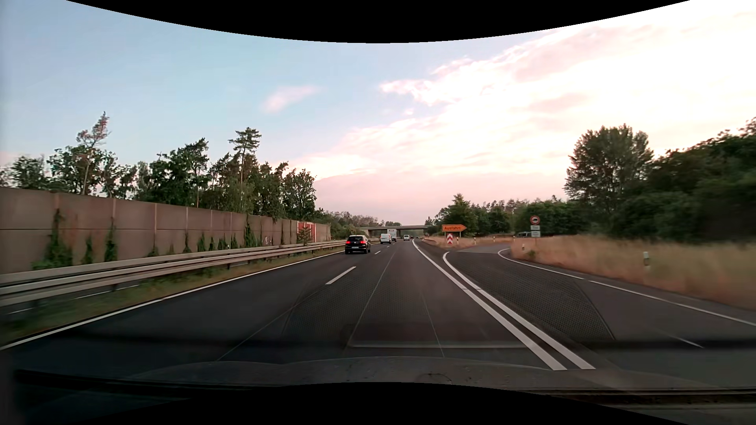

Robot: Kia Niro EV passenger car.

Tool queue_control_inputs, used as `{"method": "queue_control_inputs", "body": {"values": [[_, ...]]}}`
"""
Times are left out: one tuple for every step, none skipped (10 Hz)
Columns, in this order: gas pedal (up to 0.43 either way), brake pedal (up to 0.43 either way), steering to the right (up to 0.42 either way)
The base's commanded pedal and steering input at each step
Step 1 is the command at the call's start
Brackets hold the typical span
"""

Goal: Follow the waypoints while adhering to traffic rules and regulations

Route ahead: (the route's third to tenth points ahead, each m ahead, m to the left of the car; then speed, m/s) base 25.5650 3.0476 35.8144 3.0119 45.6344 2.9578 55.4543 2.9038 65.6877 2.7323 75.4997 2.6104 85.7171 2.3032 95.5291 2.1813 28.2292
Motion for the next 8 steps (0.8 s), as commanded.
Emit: {"method": "queue_control_inputs", "body": {"values": [[0.138,0.0,-0.002],[0.138,0.0,-0.002],[0.138,0.0,-0.002],[0.138,0.0,-0.002],[0.138,0.0,-0.002],[0.138,0.0,-0.002],[0.138,0.0,-0.002],[0.138,0.0,-0.002]]}}
